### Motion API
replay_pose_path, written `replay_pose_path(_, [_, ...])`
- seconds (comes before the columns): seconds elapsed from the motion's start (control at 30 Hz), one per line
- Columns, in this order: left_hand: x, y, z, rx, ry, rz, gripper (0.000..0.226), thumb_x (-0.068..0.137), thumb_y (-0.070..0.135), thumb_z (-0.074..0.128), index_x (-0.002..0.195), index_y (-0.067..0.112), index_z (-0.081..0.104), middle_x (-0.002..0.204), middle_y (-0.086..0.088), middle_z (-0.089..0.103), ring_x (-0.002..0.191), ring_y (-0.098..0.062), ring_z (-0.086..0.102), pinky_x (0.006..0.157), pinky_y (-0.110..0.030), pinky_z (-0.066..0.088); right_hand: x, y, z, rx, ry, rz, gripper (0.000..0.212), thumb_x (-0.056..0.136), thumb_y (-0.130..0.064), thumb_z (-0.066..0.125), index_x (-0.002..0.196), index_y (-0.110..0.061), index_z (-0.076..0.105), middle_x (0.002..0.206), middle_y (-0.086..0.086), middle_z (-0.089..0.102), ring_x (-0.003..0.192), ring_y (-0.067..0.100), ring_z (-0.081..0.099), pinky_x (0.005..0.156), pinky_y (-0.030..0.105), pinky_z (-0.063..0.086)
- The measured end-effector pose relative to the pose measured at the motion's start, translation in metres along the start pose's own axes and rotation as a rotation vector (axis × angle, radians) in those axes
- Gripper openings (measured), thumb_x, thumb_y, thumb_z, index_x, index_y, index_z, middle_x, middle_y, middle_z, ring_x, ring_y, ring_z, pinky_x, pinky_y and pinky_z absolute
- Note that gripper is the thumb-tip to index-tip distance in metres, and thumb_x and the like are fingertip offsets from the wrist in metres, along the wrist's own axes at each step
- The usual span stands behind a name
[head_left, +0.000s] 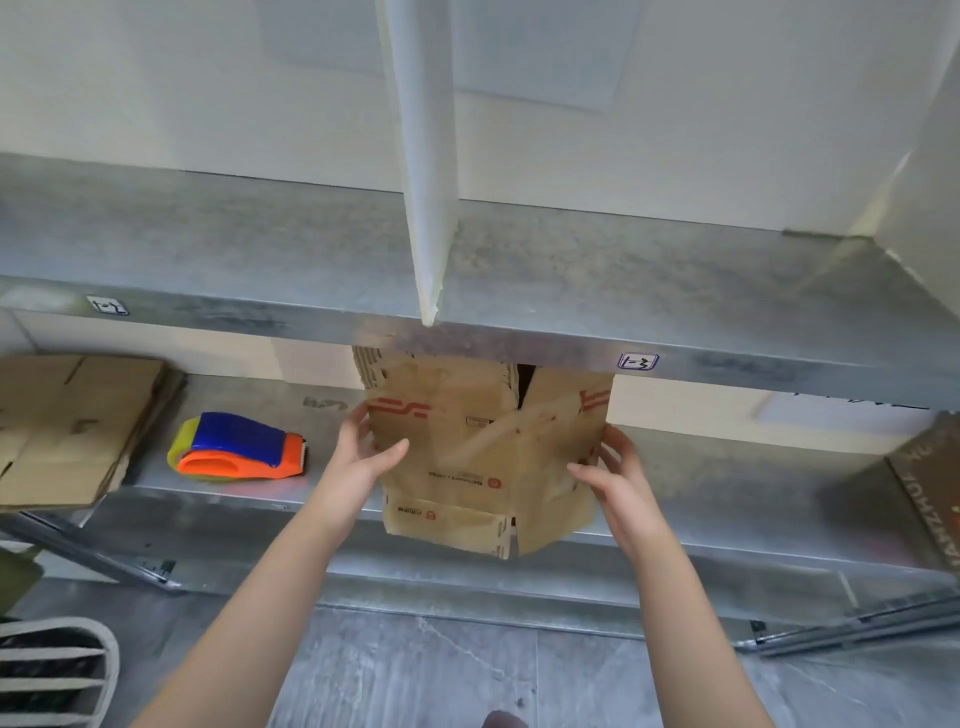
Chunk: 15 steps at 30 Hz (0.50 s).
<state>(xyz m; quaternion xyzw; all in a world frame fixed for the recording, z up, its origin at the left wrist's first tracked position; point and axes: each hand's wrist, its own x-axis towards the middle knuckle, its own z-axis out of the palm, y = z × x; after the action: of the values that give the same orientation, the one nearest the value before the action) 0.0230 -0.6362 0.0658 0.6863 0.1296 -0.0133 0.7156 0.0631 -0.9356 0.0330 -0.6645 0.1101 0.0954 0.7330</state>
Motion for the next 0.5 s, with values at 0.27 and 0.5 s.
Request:
replay_pose_path(0.27, [-0.017, -0.004, 0.005, -0.041, -0.009, 0.06, 0.054, 0.087, 0.013, 0.067, 0.13, 0.027, 0.037, 0.127, 0.018, 0.047, 0.118, 0.001, 0.046, 0.103, -0.026, 0.037, -0.021, -0.005, 0.019, -0.204, -0.19, -0.089, 0.119, 0.053, -0.037, 0.092, 0.149, -0.037, 0.024, 0.15, -0.019, 0.033, 0.138, 0.003, 0.029, 0.109, 0.031, 0.031])
replay_pose_path(0.5, [-0.008, 0.001, -0.006, 0.252, -0.07, 0.119, 0.065, 0.085, 0.026, 0.073, 0.136, 0.039, 0.036, 0.137, 0.017, 0.045, 0.129, -0.003, 0.041, 0.11, -0.033, 0.034, -0.022, -0.004, 0.035, -0.351, -0.093, -0.158, 0.108, 0.062, -0.032, 0.09, 0.147, -0.034, 0.024, 0.15, -0.01, 0.037, 0.137, 0.007, 0.035, 0.111, 0.038, 0.036])
